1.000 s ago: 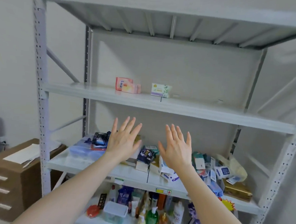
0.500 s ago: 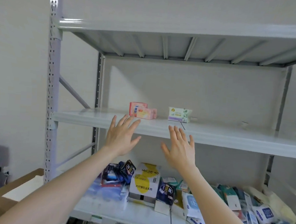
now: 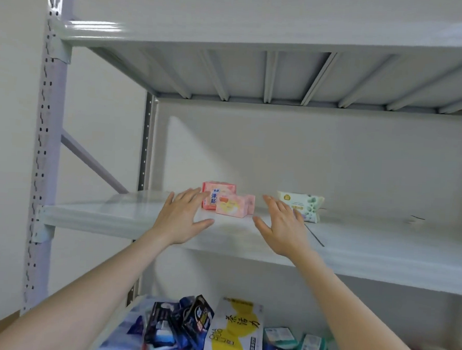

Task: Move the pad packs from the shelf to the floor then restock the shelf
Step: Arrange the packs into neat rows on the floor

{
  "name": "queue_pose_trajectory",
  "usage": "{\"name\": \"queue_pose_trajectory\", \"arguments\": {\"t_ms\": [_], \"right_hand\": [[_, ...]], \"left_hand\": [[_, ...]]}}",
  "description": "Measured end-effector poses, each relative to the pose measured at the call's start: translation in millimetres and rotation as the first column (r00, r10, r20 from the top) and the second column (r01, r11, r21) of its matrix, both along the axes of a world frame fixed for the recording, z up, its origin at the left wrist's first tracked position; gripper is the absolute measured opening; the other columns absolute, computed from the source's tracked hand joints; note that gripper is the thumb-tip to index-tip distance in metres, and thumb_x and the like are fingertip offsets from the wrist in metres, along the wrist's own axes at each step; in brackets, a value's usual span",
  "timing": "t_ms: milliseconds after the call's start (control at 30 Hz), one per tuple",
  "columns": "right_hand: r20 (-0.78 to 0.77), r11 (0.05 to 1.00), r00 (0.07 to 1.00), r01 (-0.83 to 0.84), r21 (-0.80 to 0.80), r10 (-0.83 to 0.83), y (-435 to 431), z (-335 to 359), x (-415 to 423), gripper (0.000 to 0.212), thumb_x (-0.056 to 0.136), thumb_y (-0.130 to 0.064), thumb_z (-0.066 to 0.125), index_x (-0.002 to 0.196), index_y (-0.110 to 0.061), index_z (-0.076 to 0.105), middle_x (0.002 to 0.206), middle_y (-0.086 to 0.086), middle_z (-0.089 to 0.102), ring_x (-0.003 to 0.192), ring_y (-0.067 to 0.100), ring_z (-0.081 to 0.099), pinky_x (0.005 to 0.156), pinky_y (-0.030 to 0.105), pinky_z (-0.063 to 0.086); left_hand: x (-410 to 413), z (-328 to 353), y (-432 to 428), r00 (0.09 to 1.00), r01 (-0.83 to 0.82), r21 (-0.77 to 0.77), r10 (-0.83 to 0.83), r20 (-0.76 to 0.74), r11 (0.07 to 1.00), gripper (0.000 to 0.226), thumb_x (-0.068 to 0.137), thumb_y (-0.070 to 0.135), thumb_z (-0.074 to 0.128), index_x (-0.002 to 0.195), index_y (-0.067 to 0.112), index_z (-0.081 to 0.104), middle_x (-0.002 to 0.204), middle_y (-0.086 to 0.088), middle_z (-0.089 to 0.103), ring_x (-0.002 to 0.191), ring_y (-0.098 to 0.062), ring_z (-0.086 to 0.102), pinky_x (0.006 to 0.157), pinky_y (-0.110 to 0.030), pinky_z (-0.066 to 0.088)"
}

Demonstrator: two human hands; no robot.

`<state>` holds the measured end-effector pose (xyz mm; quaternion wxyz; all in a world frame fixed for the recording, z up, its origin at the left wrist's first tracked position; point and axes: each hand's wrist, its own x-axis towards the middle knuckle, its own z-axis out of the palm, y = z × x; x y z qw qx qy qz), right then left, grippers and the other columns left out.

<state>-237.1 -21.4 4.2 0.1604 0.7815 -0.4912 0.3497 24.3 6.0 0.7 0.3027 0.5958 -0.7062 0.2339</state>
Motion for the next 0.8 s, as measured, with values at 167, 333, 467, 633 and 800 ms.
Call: {"name": "queue_pose_trajectory", "arguments": {"t_ms": [167, 333, 467, 633, 800], "right_hand": [[0.012, 0.996, 0.999, -0.046, 0.078, 0.045, -64, 30, 7, 0.060, 0.097, -0.050, 0.038, 0.149, -0.023, 0.026, 0.154, -0.001, 0.033, 0.141, 0.020, 0.028, 0.114, 0.046, 0.021], [0.044, 0.982, 0.997, -0.071, 0.173, 0.064, -127, 52, 16, 0.062, 0.097, -0.054, 0.037, 0.150, -0.024, 0.025, 0.154, 0.000, 0.032, 0.140, 0.022, 0.030, 0.111, 0.046, 0.028], [0.091, 0.964, 0.994, -0.082, 0.253, 0.061, -170, 61, 23, 0.063, 0.095, -0.055, 0.040, 0.149, -0.025, 0.027, 0.153, 0.000, 0.034, 0.139, 0.022, 0.032, 0.111, 0.045, 0.029], [0.179, 0.946, 0.982, -0.115, 0.303, 0.062, -209, 65, 32, 0.061, 0.097, -0.051, 0.043, 0.148, -0.021, 0.030, 0.153, 0.002, 0.035, 0.139, 0.023, 0.034, 0.113, 0.036, 0.027], [0.189, 0.921, 0.982, -0.086, 0.379, 0.014, -230, 66, 42, 0.062, 0.096, -0.054, 0.042, 0.148, -0.023, 0.030, 0.153, 0.002, 0.035, 0.139, 0.024, 0.035, 0.113, 0.043, 0.028]], "left_hand": [[14, 17, -64, 0.985, 0.166, 0.083, -0.160, -0.072, 0.983, 0.076, 0.085, 0.059, 0.057, 0.148, 0.028, 0.029, 0.155, 0.006, 0.030, 0.141, -0.018, 0.027, 0.114, -0.038, 0.027], [16, 27, -125, 0.956, 0.290, 0.160, -0.278, -0.096, 0.944, 0.079, 0.079, 0.063, 0.063, 0.145, 0.030, 0.033, 0.150, 0.011, 0.036, 0.135, -0.016, 0.035, 0.106, -0.034, 0.036], [20, 31, -170, 0.929, 0.370, 0.269, -0.351, -0.116, 0.889, 0.087, 0.077, 0.064, 0.065, 0.147, 0.028, 0.031, 0.151, 0.010, 0.036, 0.138, -0.010, 0.034, 0.110, -0.035, 0.034], [26, 29, -205, 0.895, 0.438, 0.321, -0.374, -0.242, 0.840, 0.082, 0.079, 0.057, 0.068, 0.148, 0.030, 0.032, 0.153, 0.010, 0.034, 0.140, -0.008, 0.030, 0.114, -0.025, 0.025], [27, 33, -210, 0.879, 0.460, 0.295, -0.384, -0.283, 0.837, 0.058, 0.078, 0.052, 0.072, 0.128, 0.030, 0.054, 0.134, 0.014, 0.052, 0.124, -0.006, 0.046, 0.098, -0.019, 0.034]]}}
